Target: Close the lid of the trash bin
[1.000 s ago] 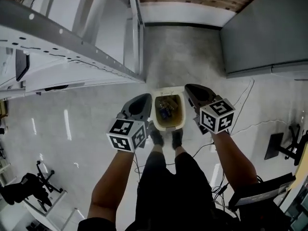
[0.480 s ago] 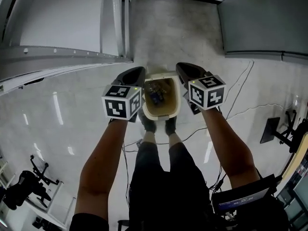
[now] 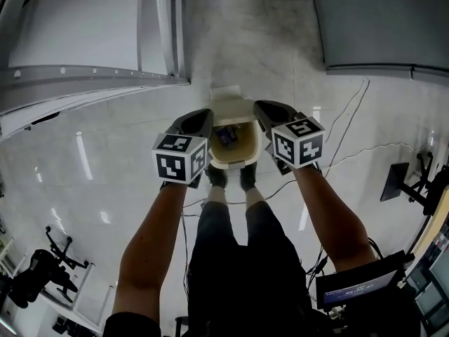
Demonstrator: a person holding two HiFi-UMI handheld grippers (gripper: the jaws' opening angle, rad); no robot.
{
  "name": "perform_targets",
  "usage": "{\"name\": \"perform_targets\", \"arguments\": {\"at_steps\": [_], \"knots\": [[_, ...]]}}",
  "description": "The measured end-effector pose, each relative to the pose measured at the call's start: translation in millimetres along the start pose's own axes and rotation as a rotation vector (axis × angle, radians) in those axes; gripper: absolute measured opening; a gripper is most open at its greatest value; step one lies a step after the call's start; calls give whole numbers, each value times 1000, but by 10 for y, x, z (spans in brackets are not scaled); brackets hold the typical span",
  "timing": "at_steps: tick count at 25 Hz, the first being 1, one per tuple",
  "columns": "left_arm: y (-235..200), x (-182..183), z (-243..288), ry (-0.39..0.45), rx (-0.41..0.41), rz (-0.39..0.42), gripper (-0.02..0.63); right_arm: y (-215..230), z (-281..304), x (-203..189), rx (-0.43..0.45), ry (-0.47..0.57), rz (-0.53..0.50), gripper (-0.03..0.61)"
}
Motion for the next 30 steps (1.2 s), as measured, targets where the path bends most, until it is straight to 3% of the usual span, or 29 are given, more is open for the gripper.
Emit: {"name": "perform_targets", "arguments": {"at_steps": [7, 15, 23, 30], "knots": [[367, -1127, 22, -161, -39, -30, -12, -12, -240, -1183, -19, -159, 62, 9], [402, -2129, 314, -258, -10, -96, -12, 137, -8, -2242, -25, -275, 80, 9], [183, -2641, 546, -327, 12, -77, -12, 314, 381, -2636, -48, -283, 100, 9], [146, -2728, 633, -343, 19, -63, -12, 354, 440, -2686, -48, -288, 77, 9]]}}
Point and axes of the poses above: the fingertips, and each gripper's own axes: z forward along the fingers, y to its right, x out of its top, the point moved 1 cm from there along -z, backward along the fingers, and after that the axes turned 5 degrees about z, right-handed, at the moved point
